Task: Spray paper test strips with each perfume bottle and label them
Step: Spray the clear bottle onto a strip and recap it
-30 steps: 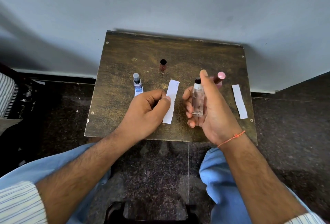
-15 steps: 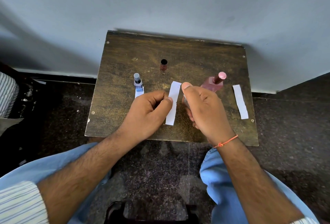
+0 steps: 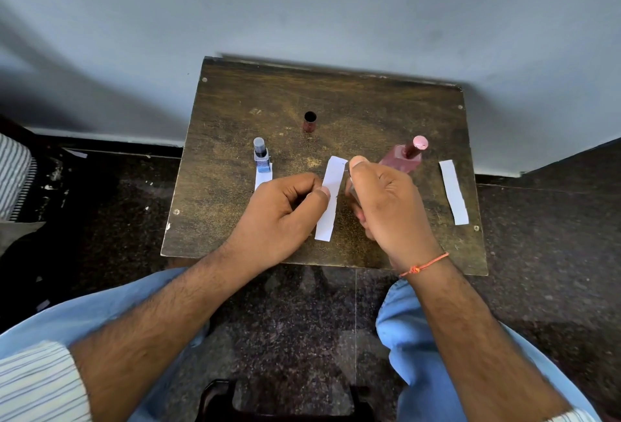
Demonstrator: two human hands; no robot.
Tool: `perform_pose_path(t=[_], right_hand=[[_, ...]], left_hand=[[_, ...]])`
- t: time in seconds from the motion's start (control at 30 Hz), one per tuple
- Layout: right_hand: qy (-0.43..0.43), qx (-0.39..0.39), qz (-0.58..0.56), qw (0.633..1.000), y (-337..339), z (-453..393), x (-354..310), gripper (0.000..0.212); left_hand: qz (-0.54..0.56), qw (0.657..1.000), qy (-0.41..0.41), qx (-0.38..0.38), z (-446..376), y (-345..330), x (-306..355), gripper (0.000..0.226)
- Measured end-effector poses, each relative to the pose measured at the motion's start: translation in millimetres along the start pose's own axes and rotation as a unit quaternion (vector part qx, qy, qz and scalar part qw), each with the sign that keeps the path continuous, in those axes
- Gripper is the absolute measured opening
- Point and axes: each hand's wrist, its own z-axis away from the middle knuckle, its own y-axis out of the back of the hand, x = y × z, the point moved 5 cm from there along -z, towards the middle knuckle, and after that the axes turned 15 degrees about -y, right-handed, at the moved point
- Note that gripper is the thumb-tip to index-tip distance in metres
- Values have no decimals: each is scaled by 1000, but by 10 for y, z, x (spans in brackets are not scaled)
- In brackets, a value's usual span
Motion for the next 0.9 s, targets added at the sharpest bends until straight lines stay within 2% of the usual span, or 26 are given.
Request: perform_pose_path(t=[0.4, 0.63, 0.9], right_hand=[[19, 48, -2, 999, 62, 24, -68, 69], [38, 77, 41, 995, 102, 67, -71, 67], [50, 98, 26, 994, 120, 75, -117, 66]], left_hand=[[0, 1000, 4, 0, 5, 9, 8, 39], [-5, 1000, 2, -1, 7, 15, 9, 39], [-14, 1000, -3, 0, 16, 40, 10, 39]])
